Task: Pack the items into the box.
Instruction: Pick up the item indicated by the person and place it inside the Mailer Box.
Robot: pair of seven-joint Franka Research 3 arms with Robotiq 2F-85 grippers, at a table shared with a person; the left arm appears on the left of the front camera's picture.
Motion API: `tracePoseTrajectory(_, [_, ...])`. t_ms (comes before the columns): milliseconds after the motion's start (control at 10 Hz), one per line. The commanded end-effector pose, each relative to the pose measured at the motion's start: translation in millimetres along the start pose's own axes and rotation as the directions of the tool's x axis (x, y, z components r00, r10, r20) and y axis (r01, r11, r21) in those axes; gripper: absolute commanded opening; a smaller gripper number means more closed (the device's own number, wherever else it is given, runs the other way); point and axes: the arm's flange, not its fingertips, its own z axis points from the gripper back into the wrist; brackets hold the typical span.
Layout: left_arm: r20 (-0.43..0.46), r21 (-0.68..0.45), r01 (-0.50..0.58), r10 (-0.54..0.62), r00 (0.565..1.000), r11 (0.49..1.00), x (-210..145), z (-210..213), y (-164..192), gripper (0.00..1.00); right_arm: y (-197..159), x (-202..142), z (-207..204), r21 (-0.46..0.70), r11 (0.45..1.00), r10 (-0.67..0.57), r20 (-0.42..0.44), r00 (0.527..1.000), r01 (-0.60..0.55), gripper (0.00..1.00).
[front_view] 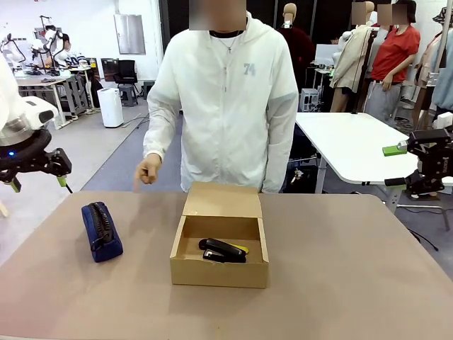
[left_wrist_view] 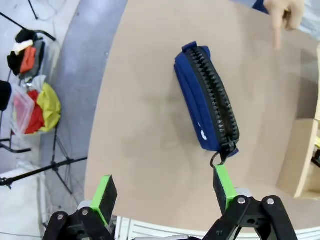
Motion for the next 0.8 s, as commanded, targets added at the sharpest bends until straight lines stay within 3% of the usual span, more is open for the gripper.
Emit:
tracePoseTrajectory(0, [-0.015,-0.038,-0.032,0.032,0.999,0.999,-2,11,14,1.0,2,1,3,0.003,1.0,0.009,-0.013,1.0,-0.009,1.0])
tracePoseTrajectory(100, [0.0,0.0,0.0,0.0,1.0,1.0,0,0,0,1.0,2,1,3,0.003,1.0,0.009,-0.013,1.0,-0.009,1.0])
tracePoseTrajectory(200, [-0.078,0.045,-0.076,0.08,0.994,0.996,7,-12,-6,1.0,2,1,3,0.003,1.0,0.009,-0.013,1.0,-0.009,1.0])
tracePoseTrajectory(400, [-0.179,0.02,-0.033,0.037,0.983,0.999,39,-44,-24,1.0,2,1,3,0.003,1.0,0.009,-0.013,1.0,-0.009,1.0])
tracePoseTrajectory(700, [-0.25,0.029,-0.021,0.027,0.968,0.999,75,-95,-50,1.0,2,1,3,0.003,1.0,0.009,-0.013,1.0,-0.009,1.0])
